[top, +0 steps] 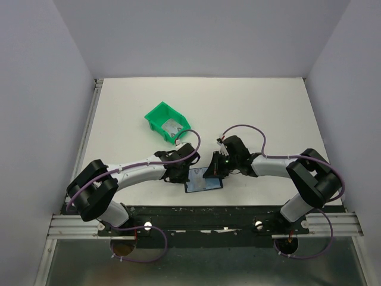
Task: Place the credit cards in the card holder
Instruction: Insert the credit card into the card holder.
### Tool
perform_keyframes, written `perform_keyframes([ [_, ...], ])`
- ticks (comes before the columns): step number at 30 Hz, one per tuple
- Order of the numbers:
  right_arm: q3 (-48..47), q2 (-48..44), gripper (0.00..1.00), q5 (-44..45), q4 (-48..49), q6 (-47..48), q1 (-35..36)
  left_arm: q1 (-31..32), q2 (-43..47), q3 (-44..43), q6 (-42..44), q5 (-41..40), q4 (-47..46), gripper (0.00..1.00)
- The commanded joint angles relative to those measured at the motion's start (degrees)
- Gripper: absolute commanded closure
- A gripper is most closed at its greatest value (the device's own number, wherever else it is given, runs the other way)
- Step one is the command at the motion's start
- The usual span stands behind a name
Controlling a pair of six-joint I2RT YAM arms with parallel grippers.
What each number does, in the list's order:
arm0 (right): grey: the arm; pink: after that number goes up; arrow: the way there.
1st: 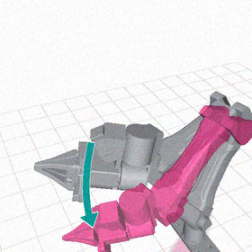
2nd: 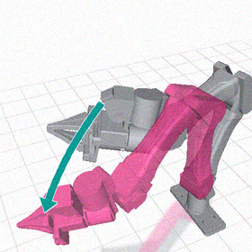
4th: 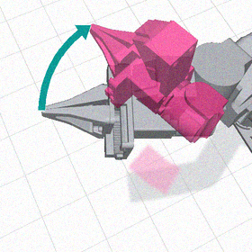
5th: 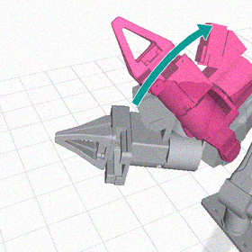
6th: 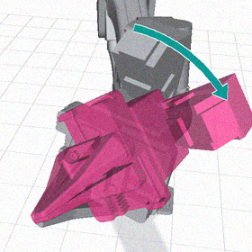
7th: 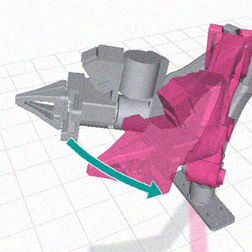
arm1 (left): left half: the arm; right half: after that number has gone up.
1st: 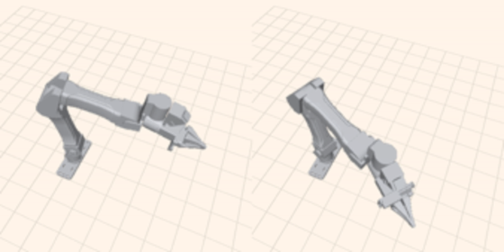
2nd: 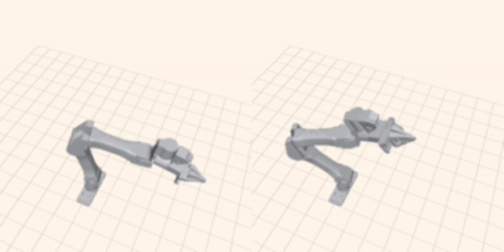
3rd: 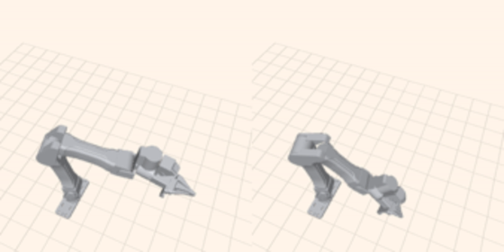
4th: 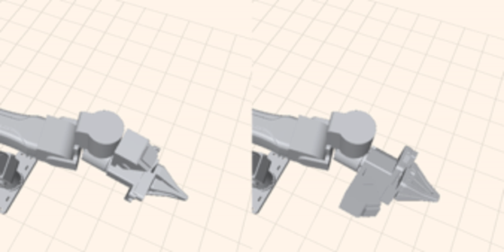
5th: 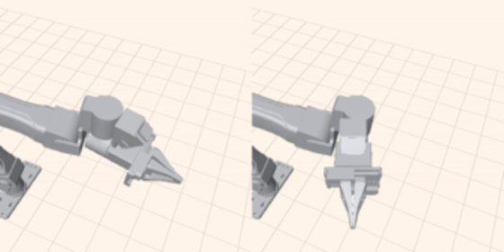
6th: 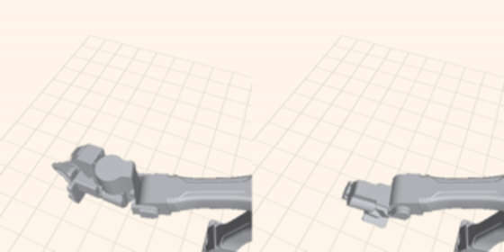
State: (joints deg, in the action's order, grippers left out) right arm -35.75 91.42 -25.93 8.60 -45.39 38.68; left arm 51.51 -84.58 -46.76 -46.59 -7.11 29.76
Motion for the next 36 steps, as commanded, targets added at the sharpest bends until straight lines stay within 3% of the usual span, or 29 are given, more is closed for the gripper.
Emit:
perform_keyframes([
  [1, 0.2, -0.3, 0.89, 1.4, -1.8, 0.6, 0.3, 0.2, -0.4, 0.7, -0.8, -2.1, 0.7, 1.0],
  [26, -1.8, 3.2, 0.89, -1.2, 1.5, -3.1, 3.3, 0.2, -4.5, 0.9, 0.0, 1.5, -4.0, 1.0],
  [36, -3.6, -1.7, 0.71, 0.4, -3.8, -1.8, 3.6, 0.3, -3.2, 2.1, -0.1, 2.2, -5.1, 1.0],
])
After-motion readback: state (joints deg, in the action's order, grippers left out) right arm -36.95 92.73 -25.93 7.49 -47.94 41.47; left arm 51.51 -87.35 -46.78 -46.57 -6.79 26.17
